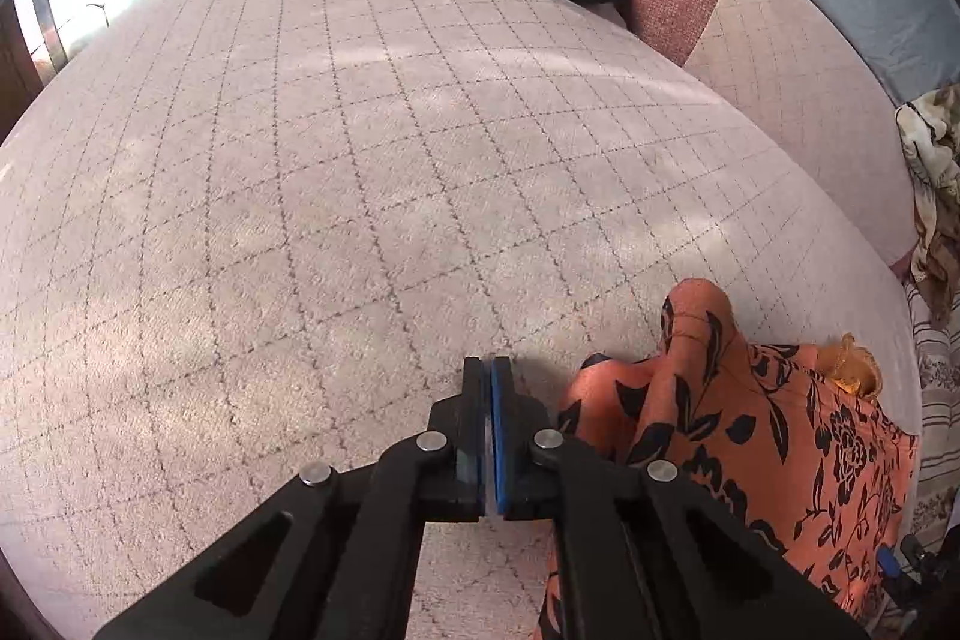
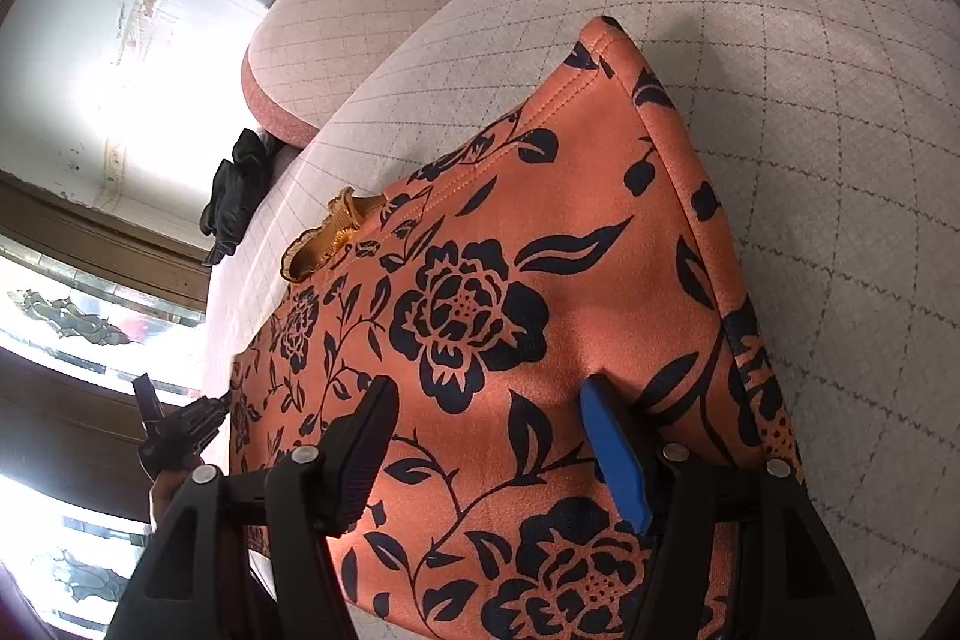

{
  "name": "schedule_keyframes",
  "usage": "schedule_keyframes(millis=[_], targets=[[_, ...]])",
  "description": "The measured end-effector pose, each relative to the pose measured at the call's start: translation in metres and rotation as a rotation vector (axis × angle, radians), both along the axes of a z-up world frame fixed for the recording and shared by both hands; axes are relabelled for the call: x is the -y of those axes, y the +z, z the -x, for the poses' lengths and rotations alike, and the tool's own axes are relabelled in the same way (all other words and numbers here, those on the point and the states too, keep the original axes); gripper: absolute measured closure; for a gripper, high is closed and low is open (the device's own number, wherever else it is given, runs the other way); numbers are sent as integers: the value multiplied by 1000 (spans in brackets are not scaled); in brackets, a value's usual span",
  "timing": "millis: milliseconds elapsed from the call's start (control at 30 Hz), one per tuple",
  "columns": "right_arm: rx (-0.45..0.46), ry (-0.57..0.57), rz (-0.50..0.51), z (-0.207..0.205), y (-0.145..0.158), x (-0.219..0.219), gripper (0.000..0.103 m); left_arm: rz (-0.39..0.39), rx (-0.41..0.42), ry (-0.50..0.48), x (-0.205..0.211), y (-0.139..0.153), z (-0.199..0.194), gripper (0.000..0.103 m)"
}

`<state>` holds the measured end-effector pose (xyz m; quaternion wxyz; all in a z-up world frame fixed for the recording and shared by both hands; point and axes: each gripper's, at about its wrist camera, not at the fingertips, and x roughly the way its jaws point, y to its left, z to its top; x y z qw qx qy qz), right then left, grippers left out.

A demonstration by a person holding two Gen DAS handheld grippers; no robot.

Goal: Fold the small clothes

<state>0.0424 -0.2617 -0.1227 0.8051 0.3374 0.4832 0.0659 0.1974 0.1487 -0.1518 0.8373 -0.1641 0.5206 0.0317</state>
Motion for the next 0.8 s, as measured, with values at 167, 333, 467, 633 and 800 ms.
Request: schedule_keyframes(millis=[167, 333, 467, 633, 800], targets=[[81, 11, -41, -14, 24, -7, 31, 21, 95, -59, 6, 38, 27, 93], [89, -15, -151, -52, 14, 1, 30, 23, 233, -241, 55, 66, 50, 49], [55, -182, -242, -71, -22, 38, 37, -129, -1, -172, 71, 0, 12, 55], [141, -359, -210, -25, 14, 65, 28, -97, 44, -100, 53, 9, 17, 53], [157, -287, -205, 66, 31, 45, 27, -85, 114, -83, 49, 37, 51, 53]])
